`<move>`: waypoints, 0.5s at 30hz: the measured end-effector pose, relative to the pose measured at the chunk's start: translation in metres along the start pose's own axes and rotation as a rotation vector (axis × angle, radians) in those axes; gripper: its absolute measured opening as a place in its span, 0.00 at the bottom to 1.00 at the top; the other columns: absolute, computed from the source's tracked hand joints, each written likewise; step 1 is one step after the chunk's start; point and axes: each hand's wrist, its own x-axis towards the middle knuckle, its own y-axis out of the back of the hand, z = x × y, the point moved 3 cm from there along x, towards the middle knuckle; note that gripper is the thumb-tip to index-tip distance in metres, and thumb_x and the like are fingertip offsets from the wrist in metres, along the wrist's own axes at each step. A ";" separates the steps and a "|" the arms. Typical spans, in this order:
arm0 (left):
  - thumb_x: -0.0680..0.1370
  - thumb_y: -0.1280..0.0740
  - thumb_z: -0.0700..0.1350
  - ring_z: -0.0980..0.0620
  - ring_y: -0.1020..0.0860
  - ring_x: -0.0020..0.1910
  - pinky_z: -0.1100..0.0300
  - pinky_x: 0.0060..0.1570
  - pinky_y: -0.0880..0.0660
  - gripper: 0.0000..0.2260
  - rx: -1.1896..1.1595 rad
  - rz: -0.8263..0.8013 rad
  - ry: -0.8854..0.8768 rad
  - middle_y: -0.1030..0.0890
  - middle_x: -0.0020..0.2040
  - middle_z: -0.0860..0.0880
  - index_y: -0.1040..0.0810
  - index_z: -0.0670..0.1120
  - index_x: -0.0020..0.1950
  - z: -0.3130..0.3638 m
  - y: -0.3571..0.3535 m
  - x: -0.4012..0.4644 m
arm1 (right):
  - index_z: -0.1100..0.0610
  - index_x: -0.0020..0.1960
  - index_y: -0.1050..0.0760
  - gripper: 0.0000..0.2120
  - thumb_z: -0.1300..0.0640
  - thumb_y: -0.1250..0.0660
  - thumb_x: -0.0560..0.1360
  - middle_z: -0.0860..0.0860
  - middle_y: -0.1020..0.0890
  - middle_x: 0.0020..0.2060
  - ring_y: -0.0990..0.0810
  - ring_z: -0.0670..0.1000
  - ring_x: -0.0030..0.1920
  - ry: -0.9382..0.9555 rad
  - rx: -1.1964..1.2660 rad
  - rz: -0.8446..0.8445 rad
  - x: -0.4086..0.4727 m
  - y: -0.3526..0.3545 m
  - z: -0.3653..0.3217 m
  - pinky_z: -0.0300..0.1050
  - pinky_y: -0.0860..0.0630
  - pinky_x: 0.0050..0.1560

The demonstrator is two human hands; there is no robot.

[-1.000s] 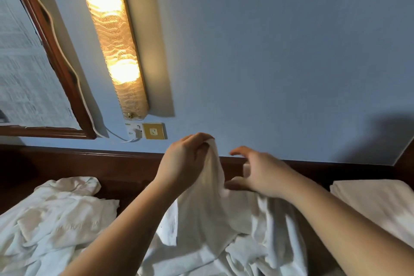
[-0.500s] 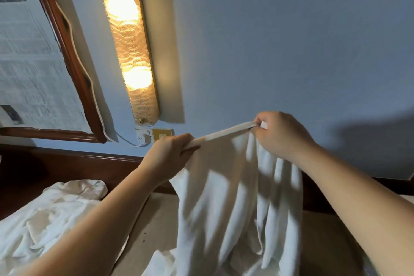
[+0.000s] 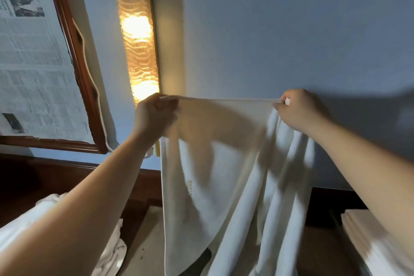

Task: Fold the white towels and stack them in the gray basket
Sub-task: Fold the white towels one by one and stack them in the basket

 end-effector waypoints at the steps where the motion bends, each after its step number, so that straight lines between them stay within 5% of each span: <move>1: 0.79 0.28 0.46 0.54 0.19 0.29 0.62 0.26 0.25 0.03 -0.014 0.004 0.003 0.14 0.35 0.50 0.15 0.51 0.46 0.007 -0.001 0.006 | 0.55 0.40 0.24 0.15 0.46 0.32 0.79 0.51 0.21 0.37 0.21 0.61 0.44 -0.004 -0.012 0.007 0.003 0.002 -0.001 0.47 0.27 0.44; 9: 0.79 0.27 0.48 0.51 0.21 0.28 0.56 0.27 0.23 0.05 0.009 -0.081 -0.034 0.15 0.35 0.47 0.15 0.49 0.47 0.038 -0.003 0.026 | 0.61 0.41 0.23 0.17 0.48 0.33 0.80 0.59 0.19 0.38 0.20 0.63 0.43 -0.052 -0.028 0.034 0.003 0.015 0.007 0.52 0.20 0.48; 15: 0.80 0.28 0.49 0.49 0.18 0.29 0.52 0.29 0.19 0.06 0.014 -0.134 -0.042 0.14 0.37 0.45 0.15 0.48 0.49 0.041 -0.010 0.016 | 0.60 0.38 0.27 0.16 0.51 0.35 0.80 0.57 0.22 0.34 0.23 0.61 0.39 -0.122 0.121 0.022 -0.007 0.005 0.016 0.47 0.30 0.38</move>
